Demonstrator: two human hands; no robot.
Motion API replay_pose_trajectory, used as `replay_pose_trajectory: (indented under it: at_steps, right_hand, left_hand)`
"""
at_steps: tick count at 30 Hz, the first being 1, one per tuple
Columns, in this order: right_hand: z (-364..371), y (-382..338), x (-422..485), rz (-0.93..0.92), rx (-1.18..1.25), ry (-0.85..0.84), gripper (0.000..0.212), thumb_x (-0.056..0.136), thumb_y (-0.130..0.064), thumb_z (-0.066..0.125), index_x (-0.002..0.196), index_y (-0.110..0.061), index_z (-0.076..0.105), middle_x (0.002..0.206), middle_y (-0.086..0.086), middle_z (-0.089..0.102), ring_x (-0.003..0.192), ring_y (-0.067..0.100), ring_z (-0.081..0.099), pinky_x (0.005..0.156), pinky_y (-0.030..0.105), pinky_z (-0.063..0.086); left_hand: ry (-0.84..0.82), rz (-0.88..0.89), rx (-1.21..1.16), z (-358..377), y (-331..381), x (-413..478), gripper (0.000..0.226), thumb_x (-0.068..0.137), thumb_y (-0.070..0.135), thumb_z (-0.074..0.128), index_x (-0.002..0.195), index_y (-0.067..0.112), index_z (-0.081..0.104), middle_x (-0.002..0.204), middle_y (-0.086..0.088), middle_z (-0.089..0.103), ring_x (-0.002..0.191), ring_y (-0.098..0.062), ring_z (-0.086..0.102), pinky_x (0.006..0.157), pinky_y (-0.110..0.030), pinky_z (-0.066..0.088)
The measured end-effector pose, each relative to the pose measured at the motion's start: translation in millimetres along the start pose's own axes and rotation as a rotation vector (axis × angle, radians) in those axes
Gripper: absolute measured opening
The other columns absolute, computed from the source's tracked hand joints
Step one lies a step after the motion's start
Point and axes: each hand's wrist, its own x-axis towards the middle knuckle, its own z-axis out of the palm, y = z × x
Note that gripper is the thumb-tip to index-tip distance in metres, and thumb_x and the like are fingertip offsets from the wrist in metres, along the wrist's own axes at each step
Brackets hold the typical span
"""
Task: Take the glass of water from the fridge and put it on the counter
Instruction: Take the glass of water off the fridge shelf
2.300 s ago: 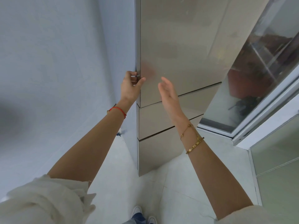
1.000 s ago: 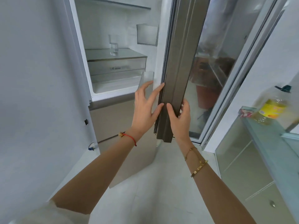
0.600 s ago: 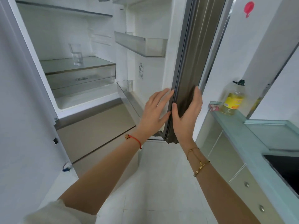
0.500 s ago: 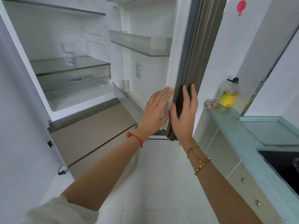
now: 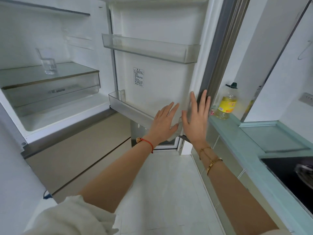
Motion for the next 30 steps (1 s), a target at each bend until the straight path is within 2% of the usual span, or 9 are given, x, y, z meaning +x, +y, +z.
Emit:
replay_pose_trajectory:
  at_steps: [2,5,11,18,22,25,30]
  right_hand:
    - [1,10,9,0.013,-0.014,-0.009,0.067,0.101,-0.028,0.048,0.161,-0.019,0.018,0.171,0.013,0.0,0.158,0.038,-0.001,0.129,0.049,0.008]
    - [4,19,25,-0.006,0.012,-0.012,0.069,0.102,-0.027,0.047,0.161,-0.013,0.014,0.171,0.011,0.002,0.158,0.035,-0.002,0.129,0.041,0.003]
    - [25,28,52,-0.092,0.099,-0.102,0.063,0.106,-0.032,0.043,0.161,-0.018,0.017,0.172,0.007,0.001,0.159,0.029,-0.006,0.128,0.037,0.006]
    - [55,65,88,-0.062,0.01,-0.195,0.065,0.105,-0.032,0.042,0.161,-0.017,0.015,0.171,0.01,-0.004,0.158,0.035,-0.01,0.129,0.049,0.008]
    - [68,85,108,-0.043,0.001,-0.214,0.065,0.105,-0.032,0.043,0.161,-0.016,0.015,0.171,0.011,-0.005,0.158,0.035,-0.01,0.129,0.049,0.012]
    - [76,94,121,-0.024,-0.01,-0.239,0.065,0.105,-0.031,0.043,0.161,-0.015,0.015,0.171,0.012,-0.004,0.157,0.037,-0.01,0.129,0.05,0.01]
    - [86,100,137,-0.004,-0.038,-0.264,0.066,0.105,-0.034,0.043,0.161,-0.015,0.015,0.171,0.012,-0.004,0.157,0.038,-0.013,0.128,0.053,0.01]
  left_hand:
    - [-0.026,-0.019,-0.012,7,0,10,0.072,0.102,0.037,0.049,0.162,0.023,0.011,0.17,-0.004,0.013,0.157,-0.025,0.014,0.127,-0.049,0.015]
    - [-0.036,-0.067,-0.052,18,-2,26,0.074,0.101,0.045,0.05,0.162,0.024,0.012,0.17,-0.004,0.013,0.158,-0.026,0.012,0.128,-0.051,0.012]
    - [-0.054,-0.097,-0.039,31,-12,57,0.077,0.099,0.044,0.054,0.161,0.02,0.014,0.17,-0.006,0.014,0.158,-0.028,0.01,0.128,-0.05,0.008]
    - [-0.066,-0.124,-0.001,48,-30,78,0.071,0.103,0.039,0.05,0.161,0.018,0.016,0.169,-0.01,0.016,0.158,-0.03,0.008,0.13,-0.043,0.007]
    - [-0.091,-0.116,0.024,54,-37,89,0.061,0.103,0.029,0.05,0.158,0.013,0.027,0.159,-0.01,0.037,0.152,-0.028,0.024,0.128,-0.041,0.017]
    - [-0.096,-0.106,0.0,58,-40,100,0.053,0.102,0.022,0.05,0.153,0.011,0.038,0.152,-0.009,0.045,0.147,-0.026,0.032,0.126,-0.037,0.019]
    - [-0.126,-0.078,-0.008,62,-43,116,0.055,0.102,0.017,0.05,0.154,0.009,0.035,0.155,-0.011,0.042,0.149,-0.028,0.028,0.125,-0.036,0.018]
